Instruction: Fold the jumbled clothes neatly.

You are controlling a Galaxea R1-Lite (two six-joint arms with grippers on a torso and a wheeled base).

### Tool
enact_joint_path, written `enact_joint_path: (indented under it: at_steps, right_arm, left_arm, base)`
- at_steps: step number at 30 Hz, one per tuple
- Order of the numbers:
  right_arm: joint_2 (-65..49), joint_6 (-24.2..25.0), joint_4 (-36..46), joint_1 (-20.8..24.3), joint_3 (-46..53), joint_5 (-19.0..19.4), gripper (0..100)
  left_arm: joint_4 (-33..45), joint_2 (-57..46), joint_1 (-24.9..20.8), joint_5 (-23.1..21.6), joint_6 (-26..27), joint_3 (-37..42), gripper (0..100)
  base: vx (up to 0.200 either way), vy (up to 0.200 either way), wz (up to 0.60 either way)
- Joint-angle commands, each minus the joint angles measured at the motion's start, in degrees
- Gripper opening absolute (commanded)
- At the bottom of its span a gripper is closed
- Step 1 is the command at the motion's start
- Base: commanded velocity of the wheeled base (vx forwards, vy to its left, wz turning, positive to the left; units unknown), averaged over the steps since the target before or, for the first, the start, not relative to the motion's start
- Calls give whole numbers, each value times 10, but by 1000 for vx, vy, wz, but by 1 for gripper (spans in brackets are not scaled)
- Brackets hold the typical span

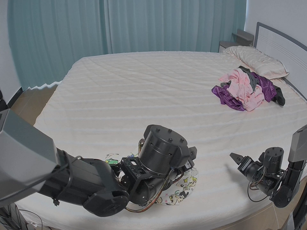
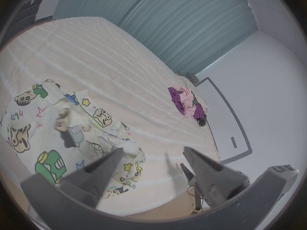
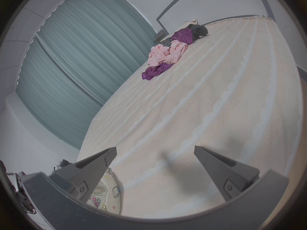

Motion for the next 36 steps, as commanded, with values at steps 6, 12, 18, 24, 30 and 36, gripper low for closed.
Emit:
enact_joint_path:
  at_steps: [6, 12, 18, 24, 30, 36]
  right_arm:
    - [6, 0, -9, 1, 0, 0, 100]
    - [2, 0, -9, 7, 2, 0, 100]
    - [1, 1, -9, 14, 2, 0, 100]
    - [-19, 0, -9, 30, 3, -8, 100]
    - [-30, -4, -9, 45, -5, -8, 100]
    - [-27, -31, -8, 62, -37, -6, 100]
  left_arm:
    - [-34, -16, -5, 4, 2, 16, 100]
    - [-28, -133, 15, -2, -1, 74, 100]
    - [-29, -234, 57, -23, -1, 177, 100]
    - [-32, -274, 90, -34, -3, 246, 100]
    - [-33, -299, 141, -61, -4, 294, 100]
    - [-34, -304, 173, -99, -27, 292, 100]
  base:
    - [0, 0, 0]
    - [0, 0, 0]
    - [-33, 0, 0]
    - [-200, 0, 0]
    - [-67, 0, 0]
    - [0, 0, 0]
